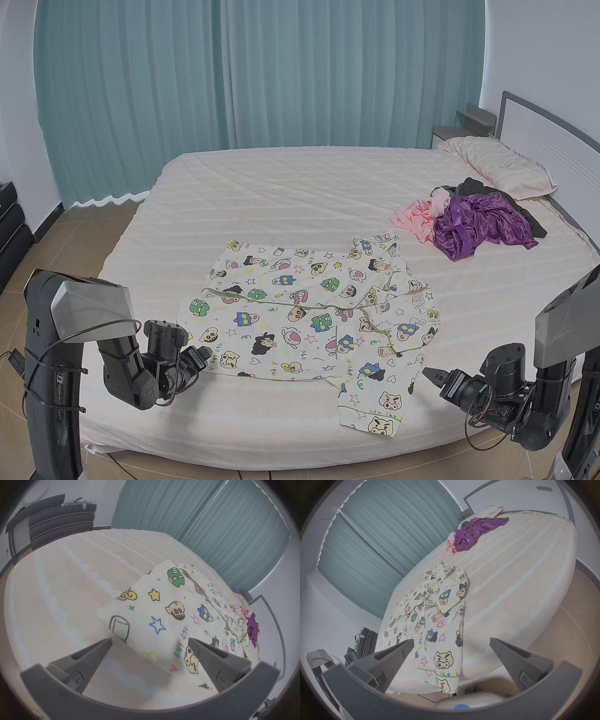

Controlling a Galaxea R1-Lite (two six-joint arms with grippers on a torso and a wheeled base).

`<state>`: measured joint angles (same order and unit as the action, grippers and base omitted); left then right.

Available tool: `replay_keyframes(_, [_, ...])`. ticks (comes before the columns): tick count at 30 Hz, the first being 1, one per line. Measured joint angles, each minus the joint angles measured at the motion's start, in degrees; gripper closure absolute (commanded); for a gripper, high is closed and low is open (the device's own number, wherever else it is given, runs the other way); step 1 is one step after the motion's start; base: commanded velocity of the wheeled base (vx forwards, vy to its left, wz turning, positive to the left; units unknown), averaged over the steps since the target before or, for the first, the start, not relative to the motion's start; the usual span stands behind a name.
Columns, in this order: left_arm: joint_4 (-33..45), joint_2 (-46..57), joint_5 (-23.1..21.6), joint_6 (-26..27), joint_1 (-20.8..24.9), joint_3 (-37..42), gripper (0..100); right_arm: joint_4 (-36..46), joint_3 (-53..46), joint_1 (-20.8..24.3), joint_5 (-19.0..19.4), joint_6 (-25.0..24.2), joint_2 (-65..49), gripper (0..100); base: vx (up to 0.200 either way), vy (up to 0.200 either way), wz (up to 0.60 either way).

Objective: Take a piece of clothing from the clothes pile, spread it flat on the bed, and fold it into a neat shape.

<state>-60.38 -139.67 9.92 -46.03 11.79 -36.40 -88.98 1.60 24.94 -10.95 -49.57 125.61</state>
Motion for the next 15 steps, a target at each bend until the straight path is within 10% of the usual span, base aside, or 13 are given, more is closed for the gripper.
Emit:
replay_keyframes(1, [1.3, 0.0, 0.1, 0.1, -0.2, -1.2, 0, 0.0, 0.0, 0.1, -0.1, 0.0, 0.0, 0, 0.000, 0.000, 0.00])
replay_keyframes(2, [2.6, 0.0, 0.4, 0.2, -0.8, -2.7, 100, 0.0, 0.0, 0.2, -0.2, 0.0, 0.0, 0, 0.000, 0.000, 0.00])
replay_keyframes(15, [2.8, -0.3, 3.0, -1.3, -3.9, -6.0, 100, 0.0, 0.3, 2.8, 0.4, 0.5, 4.2, 0, 0.000, 0.000, 0.00])
